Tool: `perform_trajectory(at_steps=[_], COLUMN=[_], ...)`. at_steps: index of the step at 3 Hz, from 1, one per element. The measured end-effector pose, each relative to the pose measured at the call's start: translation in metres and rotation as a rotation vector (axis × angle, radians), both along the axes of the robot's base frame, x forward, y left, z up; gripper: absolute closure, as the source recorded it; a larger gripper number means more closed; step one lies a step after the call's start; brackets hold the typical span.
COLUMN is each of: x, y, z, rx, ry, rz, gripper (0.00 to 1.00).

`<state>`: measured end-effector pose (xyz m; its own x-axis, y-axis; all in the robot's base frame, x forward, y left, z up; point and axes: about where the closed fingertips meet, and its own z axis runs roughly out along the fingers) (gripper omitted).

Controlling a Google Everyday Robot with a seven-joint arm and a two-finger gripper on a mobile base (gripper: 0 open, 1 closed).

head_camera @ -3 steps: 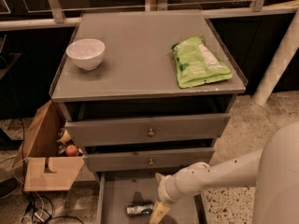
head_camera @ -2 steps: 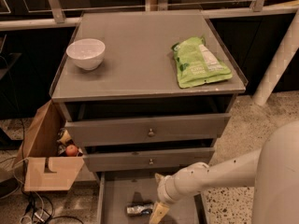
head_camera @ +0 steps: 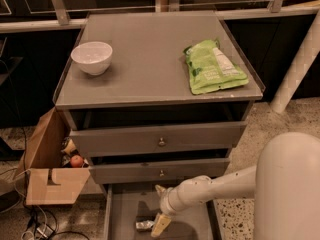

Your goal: Pick redbull can from bottom drawer and place on counter

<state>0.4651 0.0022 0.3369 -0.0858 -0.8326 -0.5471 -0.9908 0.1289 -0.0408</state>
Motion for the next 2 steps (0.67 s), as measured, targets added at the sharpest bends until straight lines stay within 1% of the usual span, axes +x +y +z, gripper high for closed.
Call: perform_trajectory(at_steps=[1,2], x=[0.0031,0.0], y=[0.0015,-0.0008], z=[-0.0022,-0.011], rx=[0.004,0.016], ry=[-0.003,-0.001], rz=[0.001,-0.017], gripper=[0.0,0.0])
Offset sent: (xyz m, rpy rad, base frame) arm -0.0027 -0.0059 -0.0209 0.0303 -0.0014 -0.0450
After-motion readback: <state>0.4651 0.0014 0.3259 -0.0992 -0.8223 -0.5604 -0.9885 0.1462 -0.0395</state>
